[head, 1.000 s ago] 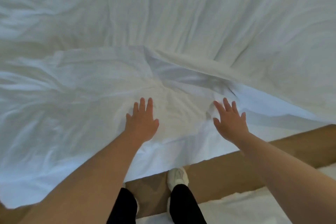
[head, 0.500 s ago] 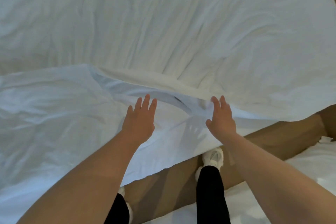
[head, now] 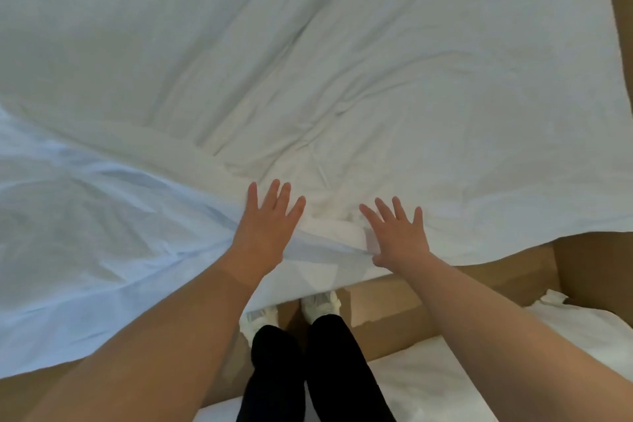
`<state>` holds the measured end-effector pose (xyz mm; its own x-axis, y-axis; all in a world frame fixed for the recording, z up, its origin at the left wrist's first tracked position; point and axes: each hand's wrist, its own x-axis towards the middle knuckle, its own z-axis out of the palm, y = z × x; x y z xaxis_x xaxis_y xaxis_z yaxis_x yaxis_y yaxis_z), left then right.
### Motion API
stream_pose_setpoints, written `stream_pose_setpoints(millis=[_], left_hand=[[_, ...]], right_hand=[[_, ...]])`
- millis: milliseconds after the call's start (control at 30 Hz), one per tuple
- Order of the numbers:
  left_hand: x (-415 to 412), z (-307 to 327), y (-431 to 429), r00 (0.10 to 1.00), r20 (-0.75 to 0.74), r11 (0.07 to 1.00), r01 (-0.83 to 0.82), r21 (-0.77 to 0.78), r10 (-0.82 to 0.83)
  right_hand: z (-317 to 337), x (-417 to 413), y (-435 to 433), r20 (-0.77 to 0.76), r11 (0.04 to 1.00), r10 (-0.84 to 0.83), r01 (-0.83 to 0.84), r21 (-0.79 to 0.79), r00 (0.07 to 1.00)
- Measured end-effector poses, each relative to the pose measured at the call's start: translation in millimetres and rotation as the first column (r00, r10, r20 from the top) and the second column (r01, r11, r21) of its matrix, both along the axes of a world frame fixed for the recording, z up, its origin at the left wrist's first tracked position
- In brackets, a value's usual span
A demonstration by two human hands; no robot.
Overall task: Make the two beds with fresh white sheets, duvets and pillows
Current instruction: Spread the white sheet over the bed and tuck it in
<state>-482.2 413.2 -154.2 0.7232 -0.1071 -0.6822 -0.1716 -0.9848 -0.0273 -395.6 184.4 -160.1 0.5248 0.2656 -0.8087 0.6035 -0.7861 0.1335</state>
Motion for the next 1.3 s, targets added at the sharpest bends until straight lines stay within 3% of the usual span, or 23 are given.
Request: stream_pose_setpoints(millis=[167,300,433,533,600,733,800,933,1033,1167,1300], left_hand=[[28,-27,-62,0.997,-0.043,0.997,-0.068,-0.044,0.067],[46,-56,-104,0.963,-0.162,0.976,-0.218,0.002,0.216],[73,-82,-113,0.868,-0.051,0.869,-0.493,0.037,0.495],[107,-85,-124,0.824,-0.024,0.825,-0.566,-0.003,0.565],[129,-84,-133,0.829,-0.028,0.828,-0.56,-0.03,0.559],[137,-81,-143,0.814,-0.012,0.809,-0.579,-0.104,0.581],[132,-82,-150,0.802,-0.037,0.79,-0.594,-0.151,0.596],[119,-84,-176,0.819,-0.203,0.784,-0.573,-0.239,0.537],[106,-80,-210,0.832,-0.293,0.78,-0.548,-0.303,0.471],[100,-70,-231,0.825,-0.313,0.764,-0.558,-0.322,0.47],[104,-56,-193,0.877,-0.353,0.914,-0.389,-0.119,0.327]], right_hand=[[-25,35,-52,0.028,0.959,0.277,-0.274,-0.067,0.961],[-52,51,-91,0.016,0.95,0.305,-0.303,-0.068,0.952],[-78,72,-105,0.017,0.89,0.452,-0.452,0.058,0.892],[-90,92,-123,0.045,0.918,0.395,-0.397,0.026,0.917],[-99,106,-132,0.069,0.944,0.327,-0.329,0.02,0.943],[-116,132,-133,0.176,0.925,0.247,-0.286,0.252,0.953],[-114,153,-129,0.092,0.925,0.194,-0.213,0.314,0.977],[-97,173,-148,-0.231,0.964,0.235,-0.198,0.176,0.944],[-76,171,-178,-0.383,0.974,0.219,-0.221,0.041,0.897],[-56,176,-188,-0.396,0.978,0.184,-0.207,-0.017,0.9],[-46,187,-179,-0.326,0.978,0.182,-0.205,-0.037,0.928]])
